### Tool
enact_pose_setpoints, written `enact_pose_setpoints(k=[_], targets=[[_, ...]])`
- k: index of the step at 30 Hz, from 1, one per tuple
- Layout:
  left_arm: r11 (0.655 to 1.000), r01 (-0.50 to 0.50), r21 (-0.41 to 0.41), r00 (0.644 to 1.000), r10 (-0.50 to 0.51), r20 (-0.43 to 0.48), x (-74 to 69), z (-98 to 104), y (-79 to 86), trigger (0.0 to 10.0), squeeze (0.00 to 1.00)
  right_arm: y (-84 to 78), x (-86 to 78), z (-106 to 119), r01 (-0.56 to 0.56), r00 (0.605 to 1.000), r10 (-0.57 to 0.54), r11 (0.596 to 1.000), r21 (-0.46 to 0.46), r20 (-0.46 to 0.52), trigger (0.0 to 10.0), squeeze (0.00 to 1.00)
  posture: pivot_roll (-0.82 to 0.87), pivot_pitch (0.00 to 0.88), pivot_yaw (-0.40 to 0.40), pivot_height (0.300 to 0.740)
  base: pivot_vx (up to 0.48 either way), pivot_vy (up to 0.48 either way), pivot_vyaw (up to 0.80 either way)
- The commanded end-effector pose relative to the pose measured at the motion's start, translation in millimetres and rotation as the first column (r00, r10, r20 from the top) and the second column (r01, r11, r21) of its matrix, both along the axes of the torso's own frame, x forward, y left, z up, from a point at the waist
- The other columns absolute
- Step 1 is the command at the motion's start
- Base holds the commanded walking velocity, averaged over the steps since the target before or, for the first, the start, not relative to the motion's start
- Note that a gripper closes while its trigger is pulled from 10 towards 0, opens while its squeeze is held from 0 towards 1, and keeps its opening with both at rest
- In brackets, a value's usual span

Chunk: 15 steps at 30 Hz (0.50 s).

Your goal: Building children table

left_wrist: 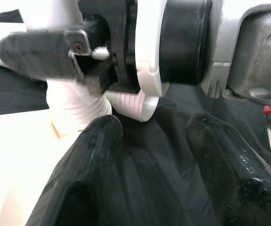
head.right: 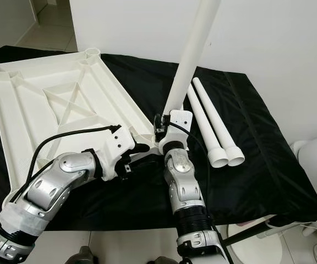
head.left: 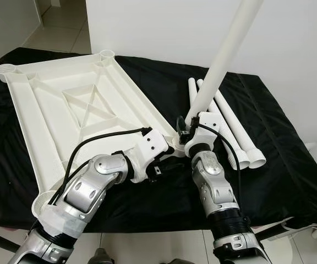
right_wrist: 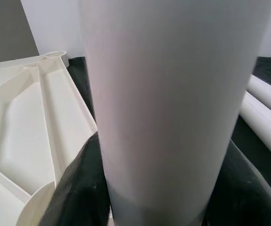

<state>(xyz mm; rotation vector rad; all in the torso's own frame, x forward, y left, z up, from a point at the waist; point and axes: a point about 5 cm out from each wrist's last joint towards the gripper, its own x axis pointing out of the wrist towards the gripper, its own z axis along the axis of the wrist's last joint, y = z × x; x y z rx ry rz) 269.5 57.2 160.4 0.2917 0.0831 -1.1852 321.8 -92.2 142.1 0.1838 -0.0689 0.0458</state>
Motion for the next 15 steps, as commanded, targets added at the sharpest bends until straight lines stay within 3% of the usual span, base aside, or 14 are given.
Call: enact_pose_setpoints(k=[1,5,11,12,15], targets=[[0.999,-0.048,-0.002,0.999,0.048,0.016,3.4,-1,1.2,10.0,0.0,0.7,-3.5,-9,0.008,0.999,-0.006,0.999,0.05,-0.046,10.0,1.0,0.1,0.0,-0.112,0.74,0.0,0.0,0.0],[0.999,-0.047,-0.004,0.999,0.047,0.017,3.1,-1,0.4,10.0,0.0,-8.8,-3.8,1,-0.03,0.999,0.029,0.998,0.055,0.015,10.0,1.0,0.1,0.0,-0.114,0.74,0.0,0.0,0.0],[0.999,-0.048,-0.008,0.999,0.048,0.02,3.1,0,-0.3,10.0,0.0,-32.3,-3.3,3,-0.071,0.996,0.071,0.997,-0.012,0.05,10.0,1.0,0.1,0.0,-0.114,0.74,0.0,0.0,0.0],[0.999,-0.045,-0.01,0.999,0.045,0.019,2.1,0,-1.1,10.0,0.0,-37.6,-4.5,2,-0.124,0.99,0.127,0.991,-0.045,0.054,10.0,0.0,0.1,0.0,-0.113,0.74,0.0,0.0,0.0],[0.999,-0.039,-0.012,0.999,0.039,0.019,0.7,0,-2.5,10.0,0.0,-44.7,-7.0,-1,-0.213,0.974,0.219,0.972,-0.104,0.052,10.0,0.0,0.1,0.0,-0.11,0.74,0.0,0.0,0.0]])
